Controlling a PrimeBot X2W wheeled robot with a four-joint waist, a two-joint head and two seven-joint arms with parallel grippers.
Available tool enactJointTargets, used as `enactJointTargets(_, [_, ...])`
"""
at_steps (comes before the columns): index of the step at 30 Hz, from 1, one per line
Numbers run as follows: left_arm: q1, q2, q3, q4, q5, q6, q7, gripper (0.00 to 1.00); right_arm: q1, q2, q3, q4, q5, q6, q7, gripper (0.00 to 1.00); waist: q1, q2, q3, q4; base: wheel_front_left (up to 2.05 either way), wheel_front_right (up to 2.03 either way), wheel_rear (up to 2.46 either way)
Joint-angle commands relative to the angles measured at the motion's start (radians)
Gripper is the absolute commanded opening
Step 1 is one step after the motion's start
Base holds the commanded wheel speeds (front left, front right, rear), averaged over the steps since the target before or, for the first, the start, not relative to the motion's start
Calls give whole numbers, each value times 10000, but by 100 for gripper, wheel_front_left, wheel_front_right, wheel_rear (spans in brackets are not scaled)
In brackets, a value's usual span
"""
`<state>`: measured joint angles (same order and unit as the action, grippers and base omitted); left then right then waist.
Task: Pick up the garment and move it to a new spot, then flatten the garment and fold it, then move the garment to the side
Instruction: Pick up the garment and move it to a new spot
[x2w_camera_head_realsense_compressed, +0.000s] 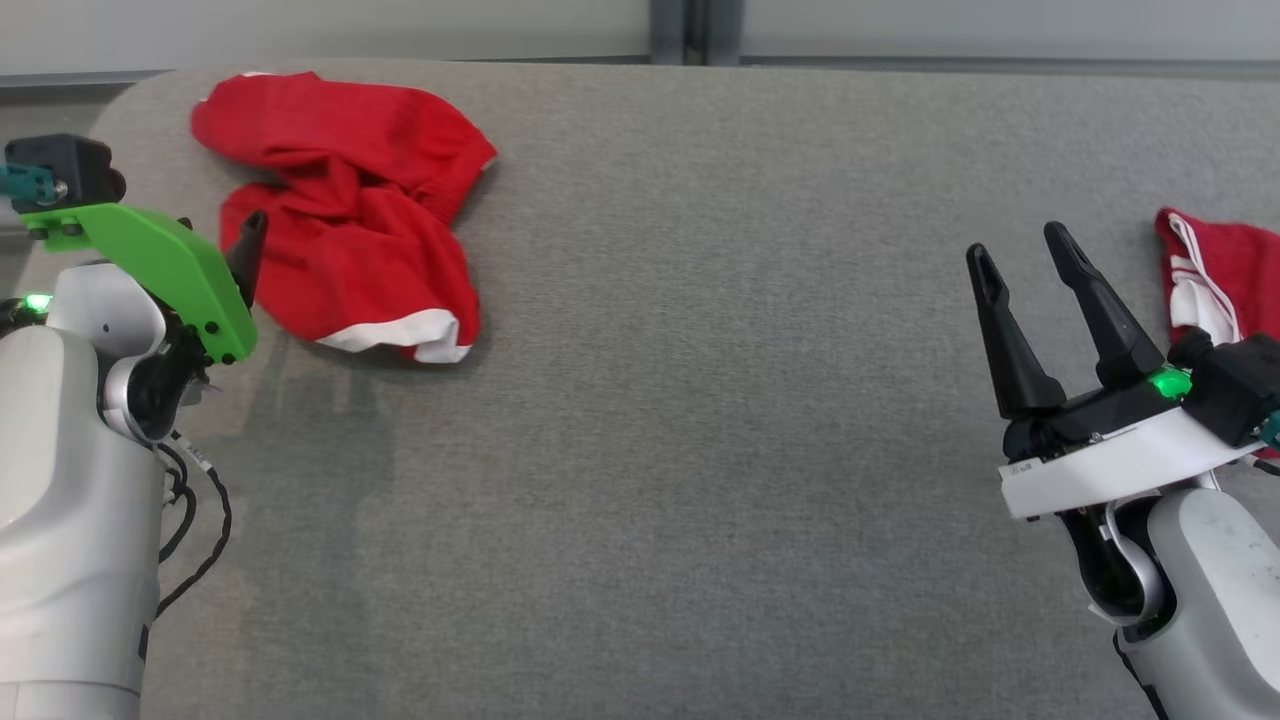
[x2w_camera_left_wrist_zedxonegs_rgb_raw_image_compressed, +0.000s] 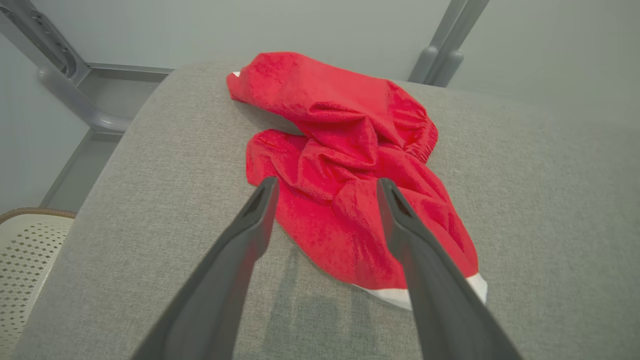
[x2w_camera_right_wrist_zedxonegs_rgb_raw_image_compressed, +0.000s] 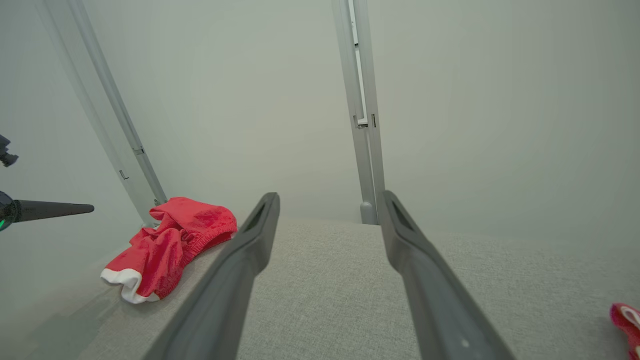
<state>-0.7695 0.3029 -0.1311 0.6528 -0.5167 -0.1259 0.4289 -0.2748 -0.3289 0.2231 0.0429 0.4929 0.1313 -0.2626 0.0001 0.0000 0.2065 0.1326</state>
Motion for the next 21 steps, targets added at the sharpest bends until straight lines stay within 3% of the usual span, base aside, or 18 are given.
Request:
enactJointTargets(1, [-343, 105, -89, 331, -266, -49, 195, 100, -233, -38, 29, -43, 69, -11, -25, 100, -1, 0, 1274, -1378, 0, 0, 0])
enactJointTargets(14, [-411, 375, -1286, 2800, -1535, -54, 1764, 100, -495, 62, 301, 124, 153, -11, -25, 100, -1, 0, 1458, -2133, 0, 0, 0])
enactJointTargets(15, [-352, 385, -1375, 2863, -1617, -54, 1770, 86, -476, 63, 289, 155, 143, -11, -25, 100, -1, 0, 1397, -2132, 0, 0, 0])
enactJointTargets(16, [-327, 388, -1471, 2830, -1667, -56, 1699, 0, -449, 70, 277, 167, 129, -11, -25, 100, -1, 0, 1344, -2121, 0, 0, 0])
enactJointTargets(21, [-174, 676, -2060, 2403, -2048, -57, 1381, 0, -164, 141, 271, 301, 49, -11, -25, 100, -1, 0, 716, -1967, 0, 0, 0])
